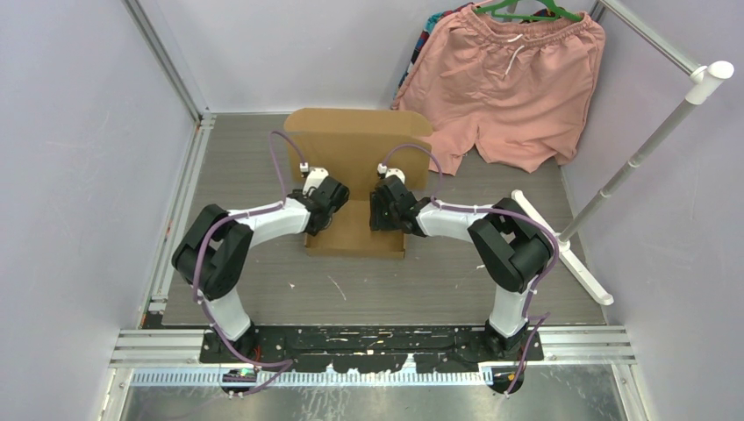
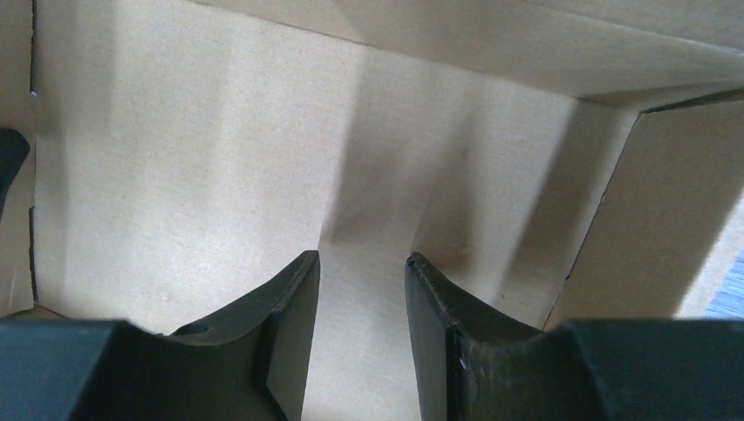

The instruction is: Fold the paper box

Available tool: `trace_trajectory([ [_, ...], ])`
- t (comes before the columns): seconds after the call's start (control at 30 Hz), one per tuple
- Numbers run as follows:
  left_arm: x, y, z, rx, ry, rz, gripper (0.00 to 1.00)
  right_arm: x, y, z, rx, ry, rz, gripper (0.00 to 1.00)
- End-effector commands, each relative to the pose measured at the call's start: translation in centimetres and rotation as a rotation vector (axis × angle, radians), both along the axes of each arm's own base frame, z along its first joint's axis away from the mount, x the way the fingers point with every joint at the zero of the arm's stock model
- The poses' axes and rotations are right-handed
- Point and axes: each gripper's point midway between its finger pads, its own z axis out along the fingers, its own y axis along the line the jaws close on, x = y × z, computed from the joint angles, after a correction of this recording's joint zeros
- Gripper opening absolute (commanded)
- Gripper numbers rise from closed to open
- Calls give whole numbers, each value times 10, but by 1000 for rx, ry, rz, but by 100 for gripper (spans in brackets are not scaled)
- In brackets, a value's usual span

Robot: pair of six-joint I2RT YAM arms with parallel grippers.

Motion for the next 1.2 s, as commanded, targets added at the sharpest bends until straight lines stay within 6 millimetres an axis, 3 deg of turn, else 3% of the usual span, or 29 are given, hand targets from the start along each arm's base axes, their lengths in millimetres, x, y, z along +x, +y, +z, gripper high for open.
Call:
trace_trajectory([
  [0.0,24,-12,34,-100,-126,-19,49,-74,-48,-79,-209,307,30,47],
  [0.27,39,-26,48,-156,-183,-48,49,-75,-47,-80,-209,311,35,47],
  [0.47,48,-22,42,-124,-211,-16,46,-74,-47,-80,-208,311,34,47],
  [0.7,53,-14,34,-75,-234,26,35,-74,-47,-81,-209,311,41,47],
  [0.97,57,-11,32,-74,-288,35,31,-74,-47,-82,-211,313,49,47],
  [1.17,59,-11,28,-58,-273,35,15,-73,-46,-80,-213,312,51,47],
])
